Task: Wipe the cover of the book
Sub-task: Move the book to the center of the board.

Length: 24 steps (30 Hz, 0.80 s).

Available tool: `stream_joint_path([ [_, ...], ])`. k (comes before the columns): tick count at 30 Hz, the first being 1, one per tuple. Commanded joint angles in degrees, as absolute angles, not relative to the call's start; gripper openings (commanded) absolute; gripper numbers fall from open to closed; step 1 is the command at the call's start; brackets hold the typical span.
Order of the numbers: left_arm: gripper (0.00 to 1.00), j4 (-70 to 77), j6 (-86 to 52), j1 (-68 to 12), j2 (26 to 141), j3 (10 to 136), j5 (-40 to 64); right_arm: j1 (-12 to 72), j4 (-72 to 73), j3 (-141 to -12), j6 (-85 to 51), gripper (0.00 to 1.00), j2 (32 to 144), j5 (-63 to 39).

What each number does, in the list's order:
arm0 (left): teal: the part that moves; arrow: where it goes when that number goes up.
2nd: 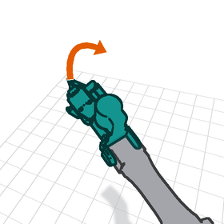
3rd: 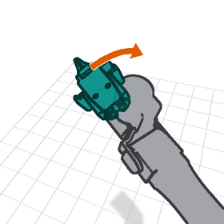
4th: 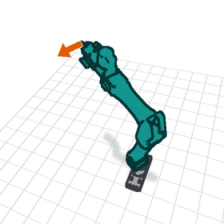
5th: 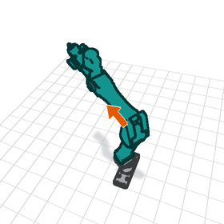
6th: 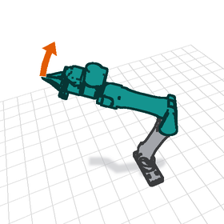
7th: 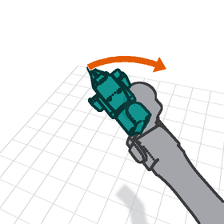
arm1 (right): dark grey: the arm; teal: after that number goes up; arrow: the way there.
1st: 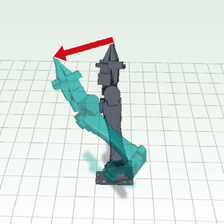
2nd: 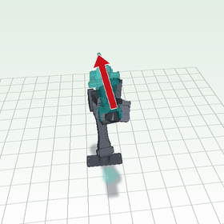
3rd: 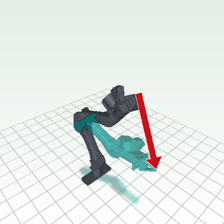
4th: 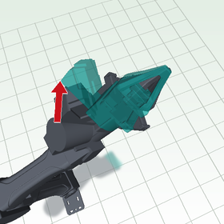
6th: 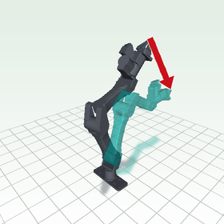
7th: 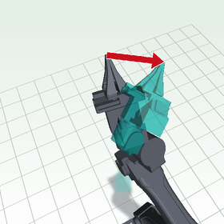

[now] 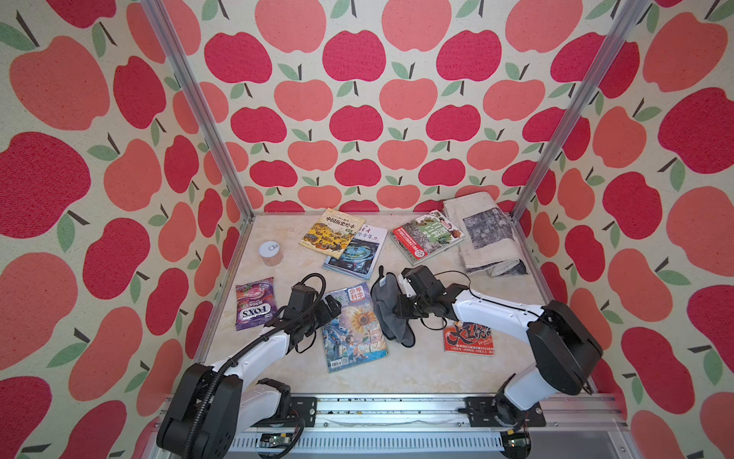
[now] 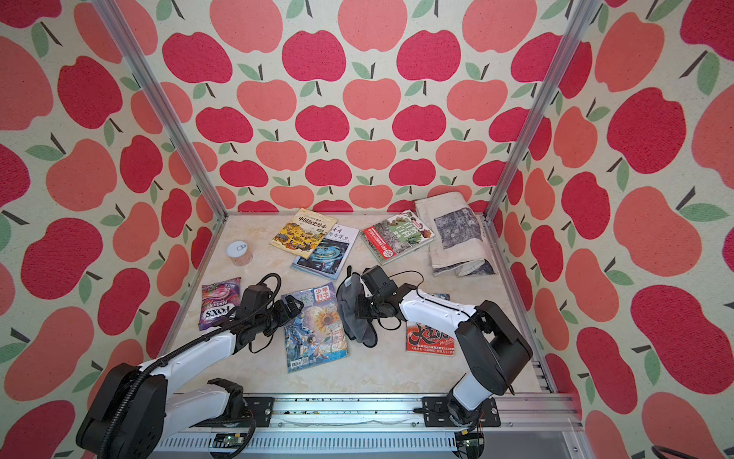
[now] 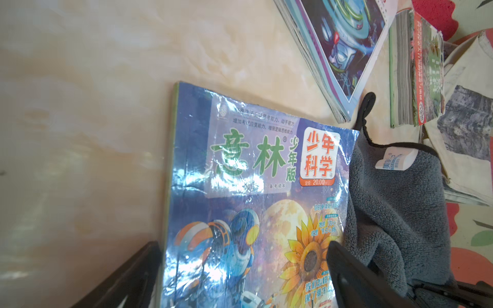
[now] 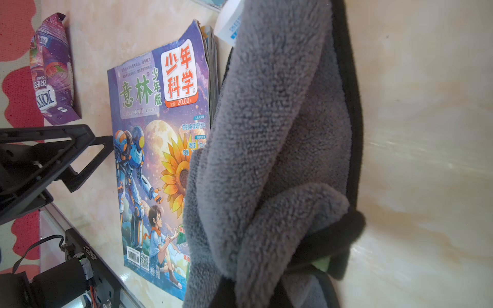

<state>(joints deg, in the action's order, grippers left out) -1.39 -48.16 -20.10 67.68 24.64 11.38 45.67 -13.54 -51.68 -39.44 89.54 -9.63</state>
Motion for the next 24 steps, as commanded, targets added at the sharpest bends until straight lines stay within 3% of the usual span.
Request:
stream_joint_path([
  [1,0.99,2.2,-50.8,-23.6,71.0,27.2,10.4,44.3,-17.4,-49.4,-37.0,0.00,85.6,-10.9],
  [8,0.99,8.8,-53.8,-31.5,79.8,31.2,8.8,41.6,-25.3,-47.8,-32.8,0.00,77.7,-5.1],
  [16,0.99,11.3,-55.4,-35.7,81.4,33.5,8.5,40.2,-39.6,-58.5,-22.0,0.00,73.2,9.1],
  [19,0.99,4.3,-51.6,-35.6,77.3,35.1,5.4,40.2,-39.8,-60.5,-19.5,0.00,72.5,6.2],
  [24,0.99,-3.7,-43.0,-34.7,68.8,37.6,2.6,40.1,-34.7,-59.9,-18.6,0.00,73.1,-12.0],
])
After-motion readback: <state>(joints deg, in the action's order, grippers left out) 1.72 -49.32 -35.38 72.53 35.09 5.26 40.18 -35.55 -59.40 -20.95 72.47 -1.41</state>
